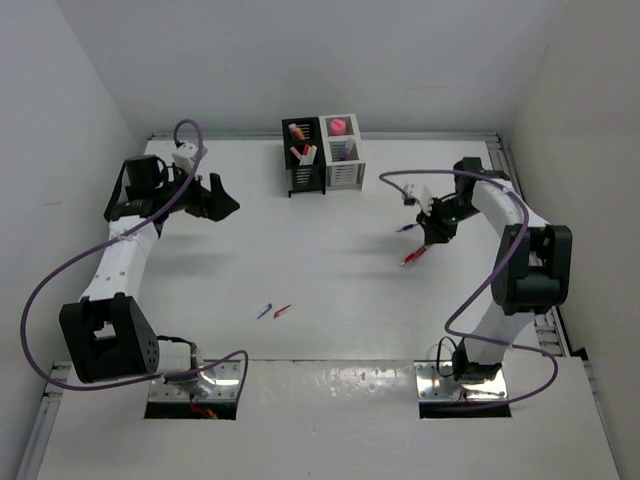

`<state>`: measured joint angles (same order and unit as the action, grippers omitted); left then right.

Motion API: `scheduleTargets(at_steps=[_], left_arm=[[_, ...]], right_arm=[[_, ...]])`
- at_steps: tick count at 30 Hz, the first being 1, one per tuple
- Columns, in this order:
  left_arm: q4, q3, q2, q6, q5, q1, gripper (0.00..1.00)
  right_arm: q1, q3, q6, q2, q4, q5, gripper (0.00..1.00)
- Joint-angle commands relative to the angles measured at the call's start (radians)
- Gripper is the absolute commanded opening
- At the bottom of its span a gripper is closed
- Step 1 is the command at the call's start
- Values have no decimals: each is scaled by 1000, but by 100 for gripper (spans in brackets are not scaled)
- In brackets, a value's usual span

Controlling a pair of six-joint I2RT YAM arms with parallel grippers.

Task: Sort the stationery into containers
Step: Pick up the pen from the center of the board.

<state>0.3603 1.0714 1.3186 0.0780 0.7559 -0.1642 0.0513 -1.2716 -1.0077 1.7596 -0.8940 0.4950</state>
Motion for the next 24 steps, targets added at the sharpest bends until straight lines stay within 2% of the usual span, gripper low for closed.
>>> scheduleTargets(at_steps=[1, 5, 10, 14, 17, 24], left_arm=[[19, 41, 16, 43, 37, 17, 99], [19, 36, 18, 48, 28, 26, 99], [17, 32, 27, 52, 22, 45, 99], [28, 41, 36, 57, 13, 55, 99], [34, 45, 44, 65, 2, 63, 99], [31, 47, 54, 68, 0, 68, 99]], right_arm=[[-11, 54, -425, -34, -42, -31, 26], [-24, 127, -586, -35, 18, -70, 27], [-44, 163, -680, -19, 113, -105, 30], [-42, 143, -689, 11, 141, -102, 35], [-73, 133, -695, 27, 139, -108, 31], [-85, 133, -736, 52, 113, -147, 29]])
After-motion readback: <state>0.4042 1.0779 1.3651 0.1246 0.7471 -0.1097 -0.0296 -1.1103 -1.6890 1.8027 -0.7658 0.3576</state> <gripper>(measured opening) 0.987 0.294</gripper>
